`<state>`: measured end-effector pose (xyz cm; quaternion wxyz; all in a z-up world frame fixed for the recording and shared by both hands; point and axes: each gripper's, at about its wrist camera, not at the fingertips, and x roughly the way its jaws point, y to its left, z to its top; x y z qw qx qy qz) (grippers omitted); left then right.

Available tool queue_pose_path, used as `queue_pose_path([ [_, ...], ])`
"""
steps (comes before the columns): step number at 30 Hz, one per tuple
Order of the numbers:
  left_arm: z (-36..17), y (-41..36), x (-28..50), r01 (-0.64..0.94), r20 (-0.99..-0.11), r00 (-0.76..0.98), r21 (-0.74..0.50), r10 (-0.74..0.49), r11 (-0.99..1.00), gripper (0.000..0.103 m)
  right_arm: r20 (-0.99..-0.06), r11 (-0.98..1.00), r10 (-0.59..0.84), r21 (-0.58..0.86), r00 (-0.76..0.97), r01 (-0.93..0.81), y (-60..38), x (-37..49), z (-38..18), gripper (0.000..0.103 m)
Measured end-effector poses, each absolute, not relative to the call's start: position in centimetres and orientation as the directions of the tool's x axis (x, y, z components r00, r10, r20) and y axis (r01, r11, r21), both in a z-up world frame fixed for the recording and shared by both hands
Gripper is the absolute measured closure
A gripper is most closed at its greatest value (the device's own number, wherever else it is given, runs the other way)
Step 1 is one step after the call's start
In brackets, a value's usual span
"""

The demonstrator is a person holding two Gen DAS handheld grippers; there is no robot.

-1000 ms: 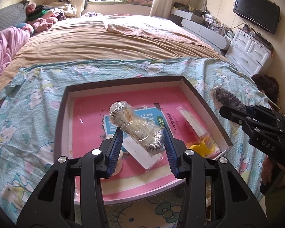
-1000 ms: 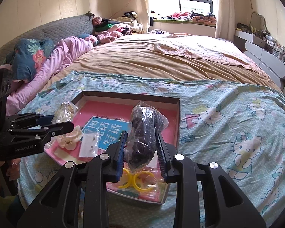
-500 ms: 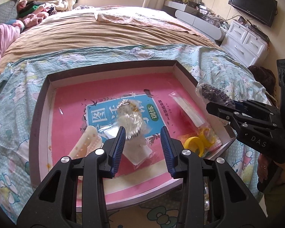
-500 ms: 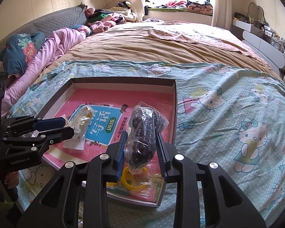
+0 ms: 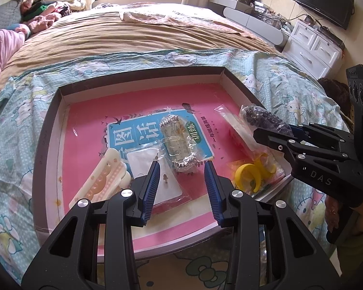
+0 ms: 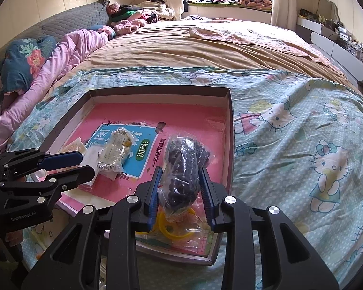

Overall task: Organize jewelry
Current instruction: 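Open the left tool over the tray while right releases the black bag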

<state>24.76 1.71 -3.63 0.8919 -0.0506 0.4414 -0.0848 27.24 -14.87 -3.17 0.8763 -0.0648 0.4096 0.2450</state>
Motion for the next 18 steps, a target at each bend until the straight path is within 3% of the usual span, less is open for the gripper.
queue_pose_path([
  [3,-3.7,1.7,24.7,0.105,-0.78,0.595,-0.165,-0.195,0.981,0.073,-0.744,0.87,0.383,0.09,0.548,-0.485,-15.0,27.1,-3.0,0.072],
  [7,-3.6,1.7,24.6,0.103,-0.779,0.596,-0.165,-0.194,0.981,0.073,-0.728,0.871,0.384,0.082,0.567,-0.484,-15.2,26.7,-2.3,0.057],
  [10,-3.4,1.8,24.4,0.1,-0.778,0.598,-0.165,-0.192,0.981,0.073,-0.719,0.869,0.392,0.086,0.574,-0.487,-15.6,26.3,-1.8,0.054],
  [14,-3.1,1.9,24.1,0.094,-0.776,0.602,-0.164,-0.188,0.982,0.073,-0.699,0.873,0.4,0.094,0.593,-0.479,-16.2,25.5,-0.9,0.039],
  [18,-2.5,2.3,23.8,0.082,-0.772,0.609,-0.168,-0.183,0.982,0.073,-0.68,0.874,0.41,0.102,0.608,-0.475,-16.8,24.7,0.0,0.032],
])
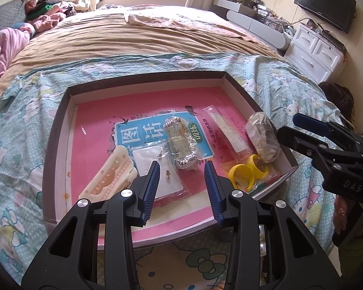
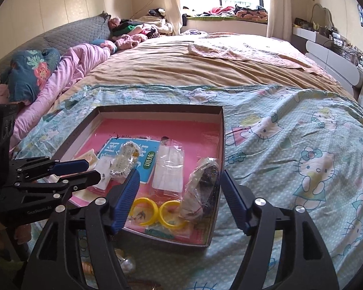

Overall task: Organize jewelry
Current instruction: 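Open the left tool over the tray while right releases the black bag, then withdraw both tools toward the orange coil and pearl earrings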

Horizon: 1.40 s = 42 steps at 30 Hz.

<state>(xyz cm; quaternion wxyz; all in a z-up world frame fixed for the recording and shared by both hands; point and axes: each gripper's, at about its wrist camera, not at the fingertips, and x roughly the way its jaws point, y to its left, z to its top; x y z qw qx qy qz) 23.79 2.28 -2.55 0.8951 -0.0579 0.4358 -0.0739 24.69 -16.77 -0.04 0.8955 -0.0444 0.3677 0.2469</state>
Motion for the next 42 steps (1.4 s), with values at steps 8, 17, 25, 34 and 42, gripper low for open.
queue_pose_path([
  [8,-0.6,3.1,23.0,0.045,-0.748,0.644,-0.172,-0.161,0.984,0.037,-0.653,0.874,0.422,0.106,0.63,-0.475,-17.9,23.2,1.6,0.027],
  [17,1.7,4.4,21.7,-0.012,-0.712,0.692,-0.176,-0.118,0.984,0.012,-0.631,0.868,0.433,0.102,0.643,-0.485,-18.7,21.3,2.9,0.021],
  [25,3.1,4.6,20.3,-0.035,-0.693,0.715,-0.164,-0.09,0.986,0.01,-0.613,0.863,0.446,0.102,0.652,-0.495,-19.3,19.9,3.8,0.017],
  [34,4.0,4.6,18.5,-0.045,-0.678,0.732,-0.147,-0.067,0.988,0.01,-0.6,0.848,0.47,0.104,0.648,-0.519,-19.4,18.4,4.4,0.017],
  [42,4.4,4.5,17.6,-0.056,-0.671,0.74,-0.127,-0.044,0.99,0.01,-0.602,0.832,0.486,0.096,0.633,-0.546,-19.0,17.1,4.5,0.017],
])
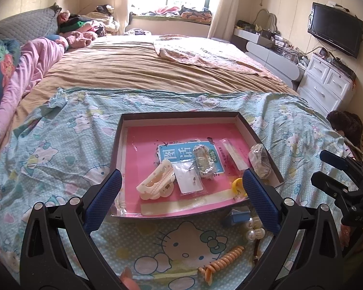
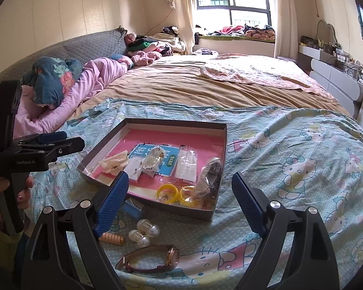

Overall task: Organize jewelry
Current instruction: 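Withdraw both tools toward the orange coil and pearl earrings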

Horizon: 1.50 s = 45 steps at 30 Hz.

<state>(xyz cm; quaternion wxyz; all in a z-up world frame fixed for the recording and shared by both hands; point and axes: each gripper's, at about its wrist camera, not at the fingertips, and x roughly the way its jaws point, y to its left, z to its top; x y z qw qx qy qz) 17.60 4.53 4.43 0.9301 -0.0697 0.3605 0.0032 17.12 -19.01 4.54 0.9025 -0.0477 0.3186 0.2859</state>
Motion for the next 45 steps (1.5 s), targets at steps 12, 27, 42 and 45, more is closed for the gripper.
queue_pose_path([
  [12,3.6,3.9,16.1,-0.05,-0.684,0.729,-0.095,-0.029,0.994,0.01,-0.631,0.801,0.499,0.076,0.594,-0.593,-18.2,15.5,3.4,0.017],
  [27,2.2,3.4,13.9,-0.057,-0.709,0.705,-0.074,-0.013,0.996,0.01,-0.66,0.757,0.526,0.076,0.536,-0.649,-17.1,13.7,2.2,0.017],
  [42,0.0,2.4,12.8,-0.027,-0.741,0.671,-0.054,-0.022,0.998,0.01,-0.703,0.746,0.508,0.068,0.499,-0.663,-16.8,13.5,0.6,0.017],
  [45,-0.7,2.0,12.9,-0.01,-0.754,0.657,-0.037,-0.021,0.999,0.01,-0.709,0.749,0.5,0.067,0.496,-0.659,-17.0,13.6,0.3,0.017],
])
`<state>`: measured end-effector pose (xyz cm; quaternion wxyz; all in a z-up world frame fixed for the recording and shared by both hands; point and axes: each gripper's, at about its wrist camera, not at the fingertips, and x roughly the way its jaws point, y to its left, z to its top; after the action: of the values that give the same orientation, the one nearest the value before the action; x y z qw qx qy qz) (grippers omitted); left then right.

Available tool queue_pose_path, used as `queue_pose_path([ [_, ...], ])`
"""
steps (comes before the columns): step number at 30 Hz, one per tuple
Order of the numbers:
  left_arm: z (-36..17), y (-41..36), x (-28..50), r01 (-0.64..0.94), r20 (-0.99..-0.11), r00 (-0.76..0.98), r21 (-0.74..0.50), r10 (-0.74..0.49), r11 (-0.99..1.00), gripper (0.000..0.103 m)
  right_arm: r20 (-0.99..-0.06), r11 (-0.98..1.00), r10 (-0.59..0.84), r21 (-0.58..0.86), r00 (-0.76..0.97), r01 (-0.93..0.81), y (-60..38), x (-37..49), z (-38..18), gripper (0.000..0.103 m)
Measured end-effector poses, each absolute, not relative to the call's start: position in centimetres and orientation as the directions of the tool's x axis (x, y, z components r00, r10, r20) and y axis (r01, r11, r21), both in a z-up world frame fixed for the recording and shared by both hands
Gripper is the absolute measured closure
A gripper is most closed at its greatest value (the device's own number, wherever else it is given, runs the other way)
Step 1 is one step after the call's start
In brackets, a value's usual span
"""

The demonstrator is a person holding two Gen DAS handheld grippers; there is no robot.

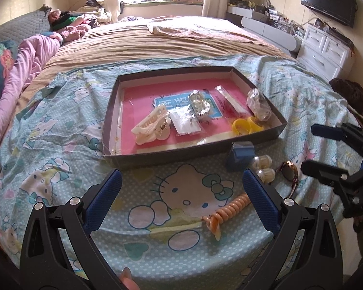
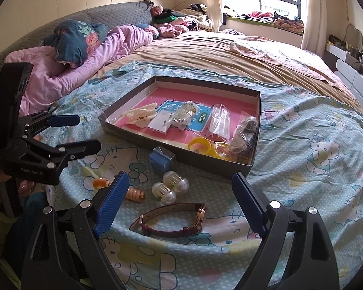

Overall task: Organize jewelry
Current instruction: 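Withdraw both tools toward the orange coil and pearl earrings, then grasp the orange spiral coil with left while right grasps the pearl earrings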

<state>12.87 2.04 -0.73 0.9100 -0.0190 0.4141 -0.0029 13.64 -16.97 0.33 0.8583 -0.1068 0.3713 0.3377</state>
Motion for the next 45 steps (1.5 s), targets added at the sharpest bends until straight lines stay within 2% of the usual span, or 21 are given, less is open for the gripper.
queue_pose_path([
  [4,-1.8,1.5,12.8,0.029,-0.773,0.633,-0.035,-0.046,0.999,0.021,-0.719,0.754,0.489,0.064,0.494,-0.654,-17.1,14.0,-0.1,0.017],
  [11,-3.0,-0.6,12.5,0.131,-0.792,0.603,-0.023,-0.098,0.991,0.051,-0.748,0.753,0.462,0.048,0.475,-0.656,-16.8,14.9,-1.0,0.017],
  [14,-3.9,-1.5,12.5,0.167,-0.809,0.576,-0.023,-0.116,0.986,0.059,-0.762,0.741,0.463,0.052,0.453,-0.669,-16.4,15.2,-1.6,0.018],
  [25,-6.9,-2.3,13.3,0.221,-0.857,0.489,-0.056,-0.16,0.974,0.059,-0.813,0.689,0.465,0.083,0.352,-0.72,-14.2,16.4,-4.2,0.024],
  [30,-6.9,-2.2,13.3,0.222,-0.856,0.492,-0.051,-0.157,0.974,0.067,-0.831,0.672,0.461,0.099,0.31,-0.734,-13.2,17.0,-5.4,0.037],
  [35,-6.7,-2.2,13.2,0.227,-0.855,0.494,-0.048,-0.157,0.973,0.07,-0.835,0.655,0.476,0.126,0.277,-0.745,-12.8,17.3,-6.1,0.055],
  [45,-5.2,-1.8,13.4,0.204,-0.83,0.532,-0.069,-0.17,0.977,0.071,-0.803,0.711,0.49,0.144,0.339,-0.688,-15.5,17.6,-4.7,0.056],
])
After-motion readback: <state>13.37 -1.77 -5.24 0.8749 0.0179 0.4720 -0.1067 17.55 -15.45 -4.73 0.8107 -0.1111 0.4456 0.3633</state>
